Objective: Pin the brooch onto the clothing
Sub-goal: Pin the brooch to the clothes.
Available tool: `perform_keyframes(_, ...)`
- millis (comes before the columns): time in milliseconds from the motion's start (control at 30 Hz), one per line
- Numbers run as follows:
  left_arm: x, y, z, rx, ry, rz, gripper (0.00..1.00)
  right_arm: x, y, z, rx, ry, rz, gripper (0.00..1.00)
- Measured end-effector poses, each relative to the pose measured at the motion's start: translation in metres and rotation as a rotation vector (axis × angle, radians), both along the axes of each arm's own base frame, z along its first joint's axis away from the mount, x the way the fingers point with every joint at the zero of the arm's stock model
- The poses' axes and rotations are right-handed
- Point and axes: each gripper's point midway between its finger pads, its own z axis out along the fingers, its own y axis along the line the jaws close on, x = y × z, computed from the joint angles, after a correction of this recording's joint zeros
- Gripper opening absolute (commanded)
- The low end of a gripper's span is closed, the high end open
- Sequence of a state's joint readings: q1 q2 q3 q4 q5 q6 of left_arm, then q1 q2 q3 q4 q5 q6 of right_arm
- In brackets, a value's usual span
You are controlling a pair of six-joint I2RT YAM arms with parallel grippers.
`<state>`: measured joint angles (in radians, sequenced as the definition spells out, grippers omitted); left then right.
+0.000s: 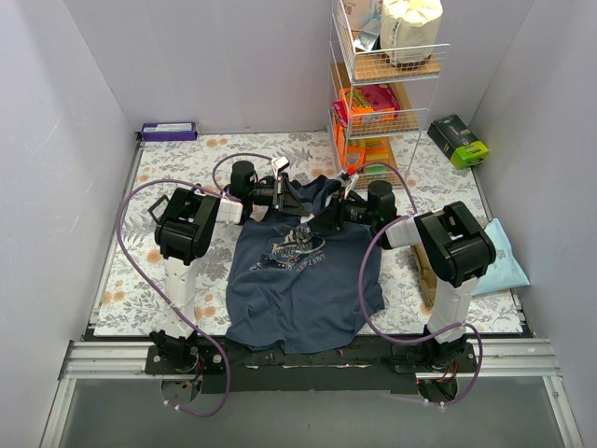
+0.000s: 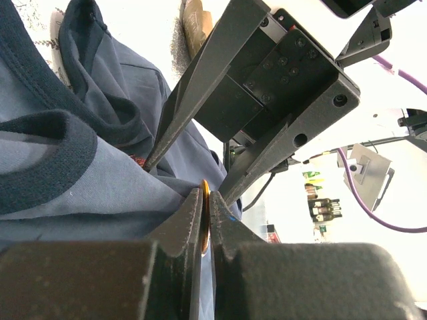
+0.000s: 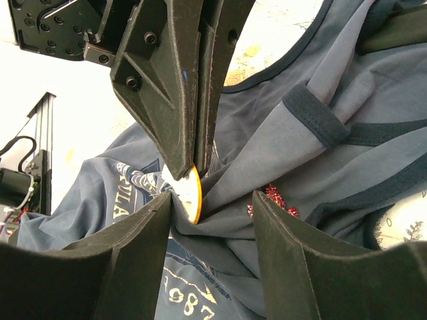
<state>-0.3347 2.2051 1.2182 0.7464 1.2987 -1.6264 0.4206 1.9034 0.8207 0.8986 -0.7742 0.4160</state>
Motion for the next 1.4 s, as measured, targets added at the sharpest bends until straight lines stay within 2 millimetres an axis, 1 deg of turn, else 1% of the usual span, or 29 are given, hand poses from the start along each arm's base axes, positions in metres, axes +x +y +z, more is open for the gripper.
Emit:
perform_keyframes(200,-0.001,0.0,0.001,-0.005,-0.002,-0.006,0.0,0.001,-0.002,0.0,-0.012,-0.007,-0.016,0.69)
perform_keyframes(367,-0.001,0.0,-0.003,-0.004,0.007,-0.006,0.0,-0.008,-0.006,-0.004,-0.022,0.0,-0.015,0.71)
perform_keyframes(500,0.0,-0.001,-0.004,-0.003,0.01,-0.003,0.0,-0.011,-0.008,-0.007,-0.027,0.01,-0.013,0.74)
perform_keyframes(700,0.001,-0.001,-0.003,-0.004,0.004,0.001,0.0,-0.014,-0.008,-0.006,-0.02,0.007,-0.004,0.77)
perform_keyframes(867,0.001,-0.001,-0.003,-0.004,0.004,0.001,0.0,-0.016,-0.007,-0.001,0.007,0.004,-0.008,0.75)
perform_keyframes(1133,0.001,-0.001,-0.003,-0.007,-0.003,0.001,0.0,-0.012,-0.004,0.016,0.067,-0.017,-0.015,0.66)
perform_keyframes(1400,0.001,-0.001,-0.001,-0.01,-0.002,0.002,0.0,-0.011,-0.002,0.01,0.076,0.003,-0.019,0.63)
